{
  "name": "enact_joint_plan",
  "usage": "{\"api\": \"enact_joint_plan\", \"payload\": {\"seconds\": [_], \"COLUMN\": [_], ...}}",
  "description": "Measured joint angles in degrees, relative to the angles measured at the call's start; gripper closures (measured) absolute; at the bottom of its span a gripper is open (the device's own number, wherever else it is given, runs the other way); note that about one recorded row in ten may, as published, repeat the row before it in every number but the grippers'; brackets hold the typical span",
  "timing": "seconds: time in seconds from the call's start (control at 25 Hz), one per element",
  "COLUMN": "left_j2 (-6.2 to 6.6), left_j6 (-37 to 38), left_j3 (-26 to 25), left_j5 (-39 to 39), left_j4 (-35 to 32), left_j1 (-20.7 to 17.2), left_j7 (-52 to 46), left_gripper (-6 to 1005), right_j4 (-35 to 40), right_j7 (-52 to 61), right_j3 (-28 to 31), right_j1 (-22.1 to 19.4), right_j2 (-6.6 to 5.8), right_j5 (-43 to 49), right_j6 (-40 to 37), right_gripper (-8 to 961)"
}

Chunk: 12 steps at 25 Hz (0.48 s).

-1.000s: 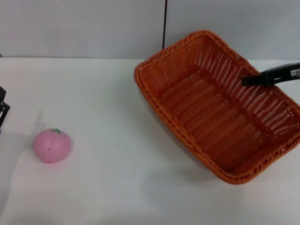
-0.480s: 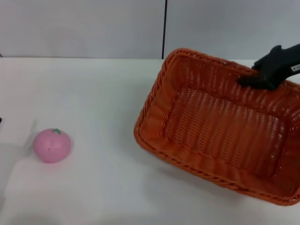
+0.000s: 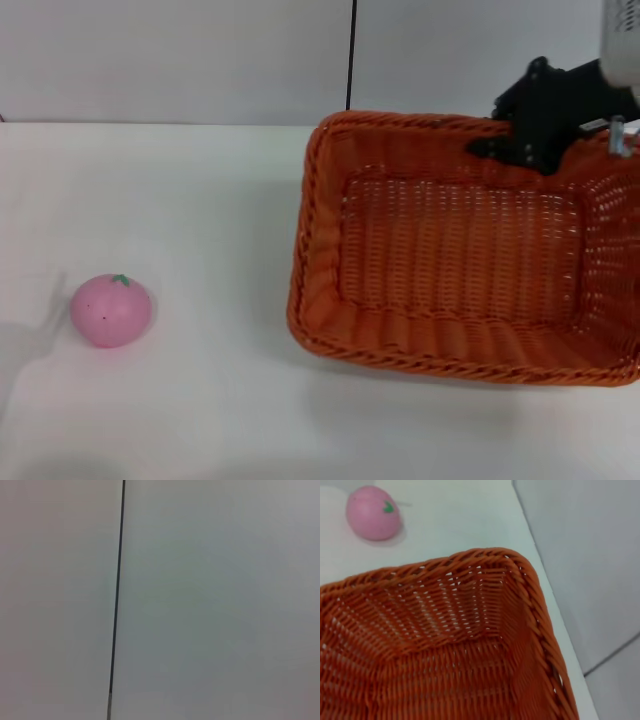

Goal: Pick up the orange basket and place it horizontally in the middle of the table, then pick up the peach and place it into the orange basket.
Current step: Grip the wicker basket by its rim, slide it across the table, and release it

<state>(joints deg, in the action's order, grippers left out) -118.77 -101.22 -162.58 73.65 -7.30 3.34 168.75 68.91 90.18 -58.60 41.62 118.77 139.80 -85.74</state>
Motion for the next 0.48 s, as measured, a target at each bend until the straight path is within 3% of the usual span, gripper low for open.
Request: {"api": "enact_joint_plan", "payload": {"seconds": [0.48], "left_j2": [0.12], "left_j6": [-0.09], "left_j3": [-0.01], "left_j5": [-0.24], "left_j4": [0.33], "left_j1": [-0.45], "left_j7": [0.0], "left_gripper": [169], "right_j4": [-3.01], "right_j7": [-2.33], "right_j3": [-11.29], "right_j1": [-0.45], "right_j2": [0.14], "right_j5": [-2.75], "right_j6": [8.75], "right_gripper": [814]}}
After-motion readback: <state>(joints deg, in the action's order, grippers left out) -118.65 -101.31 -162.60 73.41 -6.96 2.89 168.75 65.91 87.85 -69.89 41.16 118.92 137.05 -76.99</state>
